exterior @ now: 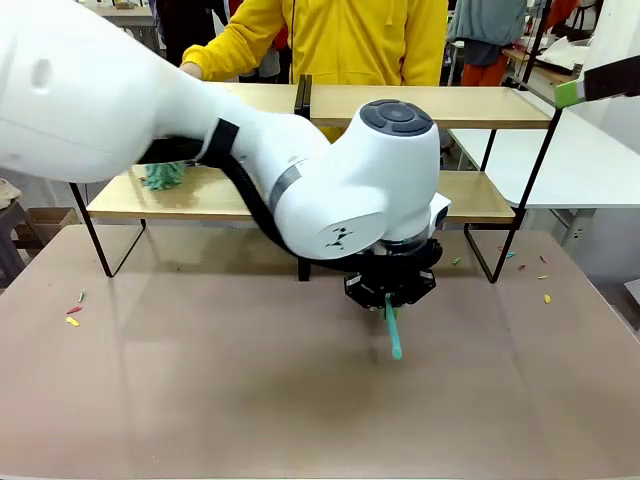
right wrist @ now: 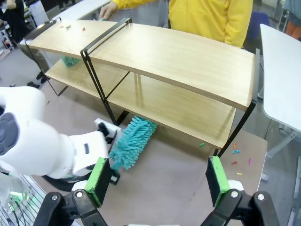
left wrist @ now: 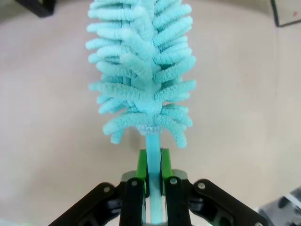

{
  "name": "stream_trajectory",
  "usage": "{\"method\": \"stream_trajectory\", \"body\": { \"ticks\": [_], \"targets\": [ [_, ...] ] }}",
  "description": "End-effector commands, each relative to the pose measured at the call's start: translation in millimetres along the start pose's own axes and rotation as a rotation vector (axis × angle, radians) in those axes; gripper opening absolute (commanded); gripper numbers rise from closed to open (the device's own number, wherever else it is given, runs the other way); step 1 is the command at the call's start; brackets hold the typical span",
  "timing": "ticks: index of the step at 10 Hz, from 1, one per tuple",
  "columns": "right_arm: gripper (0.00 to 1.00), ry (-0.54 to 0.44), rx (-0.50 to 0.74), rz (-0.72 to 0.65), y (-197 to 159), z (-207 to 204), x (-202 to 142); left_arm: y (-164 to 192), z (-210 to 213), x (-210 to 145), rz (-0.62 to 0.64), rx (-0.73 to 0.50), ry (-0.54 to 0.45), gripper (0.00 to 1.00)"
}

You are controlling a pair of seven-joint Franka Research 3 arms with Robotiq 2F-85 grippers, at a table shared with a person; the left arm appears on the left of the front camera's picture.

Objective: Clean the shelves.
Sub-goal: Clean another randomly selected level of the Shelf with the Duster.

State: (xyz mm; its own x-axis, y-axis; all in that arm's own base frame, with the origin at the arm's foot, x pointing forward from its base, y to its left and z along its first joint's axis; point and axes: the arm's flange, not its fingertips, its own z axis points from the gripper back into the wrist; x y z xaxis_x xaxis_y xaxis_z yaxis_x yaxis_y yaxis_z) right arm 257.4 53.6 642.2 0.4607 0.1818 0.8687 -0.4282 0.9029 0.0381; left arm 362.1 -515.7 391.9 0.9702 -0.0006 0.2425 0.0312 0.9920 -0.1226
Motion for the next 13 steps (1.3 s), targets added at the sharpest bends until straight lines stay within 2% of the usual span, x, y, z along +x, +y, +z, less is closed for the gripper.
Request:
{"method": "stream_trajectory", "body": {
  "ticks": [1, 4, 5, 7, 10, 13],
  "targets": [
    [1.0, 0.001, 0.009, 0.003, -1, 0, 0, -23, -8, 22, 0.05, 0.024, -0.01, 0.13],
    [1.0, 0.001, 0.009, 0.003, -1, 0, 0, -32, -24, 40, 0.063, 0.05, 0.043, 0.13],
    [1.0, 0.001, 0.009, 0.003, -1, 0, 0, -34, -27, 44, 0.03, 0.037, 0.081, 0.13],
    [1.0, 0.001, 0.009, 0.003, -1, 0, 0, -33, -30, 48, -0.096, 0.046, 0.144, 0.13],
    [1.0, 0.001, 0.009, 0.003, -1, 0, 0, -29, -28, 55, -0.25, 0.024, 0.182, 0.13],
    [1.0, 0.001, 0.009, 0.003, -1, 0, 0, -25, -28, 67, -0.41, 0.08, 0.252, 0.13]
  ]
}}
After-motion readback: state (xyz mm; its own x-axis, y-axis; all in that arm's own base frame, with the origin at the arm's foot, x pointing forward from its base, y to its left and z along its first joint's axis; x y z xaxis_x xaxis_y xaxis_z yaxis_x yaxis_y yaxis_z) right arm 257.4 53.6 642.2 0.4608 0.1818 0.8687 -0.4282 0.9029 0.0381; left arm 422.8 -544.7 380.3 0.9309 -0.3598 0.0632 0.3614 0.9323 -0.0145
